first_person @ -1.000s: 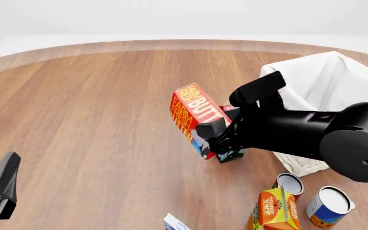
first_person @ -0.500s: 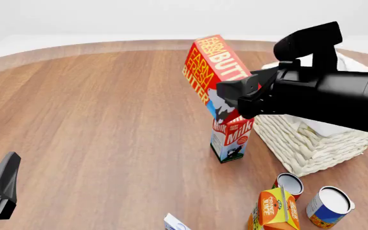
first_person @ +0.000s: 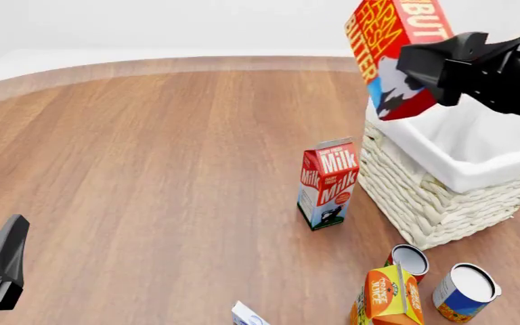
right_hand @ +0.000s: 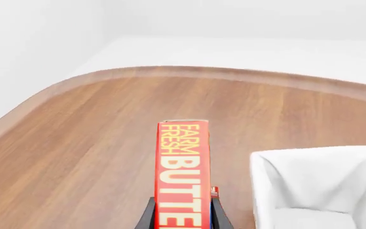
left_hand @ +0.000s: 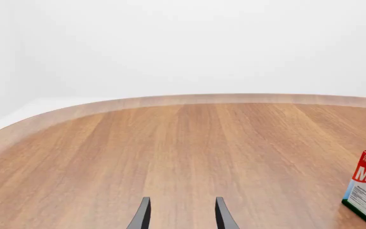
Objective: Pick up the cream cheese box and the butter, and put them in the basket.
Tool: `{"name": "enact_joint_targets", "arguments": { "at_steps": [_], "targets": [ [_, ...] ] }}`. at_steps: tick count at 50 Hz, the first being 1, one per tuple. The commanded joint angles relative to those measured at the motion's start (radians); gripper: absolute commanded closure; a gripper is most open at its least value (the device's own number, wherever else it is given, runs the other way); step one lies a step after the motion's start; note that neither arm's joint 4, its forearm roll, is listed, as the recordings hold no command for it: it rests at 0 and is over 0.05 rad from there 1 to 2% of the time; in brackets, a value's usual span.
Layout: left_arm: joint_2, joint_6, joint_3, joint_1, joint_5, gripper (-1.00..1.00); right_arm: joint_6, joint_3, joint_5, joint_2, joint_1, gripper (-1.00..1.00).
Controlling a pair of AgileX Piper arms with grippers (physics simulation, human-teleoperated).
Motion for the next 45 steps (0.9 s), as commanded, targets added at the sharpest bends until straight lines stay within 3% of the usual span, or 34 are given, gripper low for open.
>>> {"name": "enact_joint_targets", "arguments": {
  "at_steps": [1,12,15,23,24,45],
  "targets": [
    [0.0,0.0,0.0,0.0,0.0,-1.0,0.071,-0.006,0.0,-0.055,-0.105,1.0],
    [0.0,0.0,0.0,0.0,0.0,-1.0,0.133,-0.035,0.023,-0.07,-0.224,1.0],
    [0.0,0.0,0.0,0.0,0.0,-1.0,0.184,-0.025,0.018,-0.069,-0.265,1.0],
    [0.0,0.0,0.0,0.0,0.0,-1.0,0.211,-0.01,0.01,-0.061,-0.31,1.0],
    [0.0,0.0,0.0,0.0,0.0,-1.0,0.254,0.0,0.007,-0.051,-0.333,1.0],
    [0.0,0.0,0.0,0.0,0.0,-1.0,0.247,0.023,0.019,-0.008,-0.434,1.0]
  ]
}}
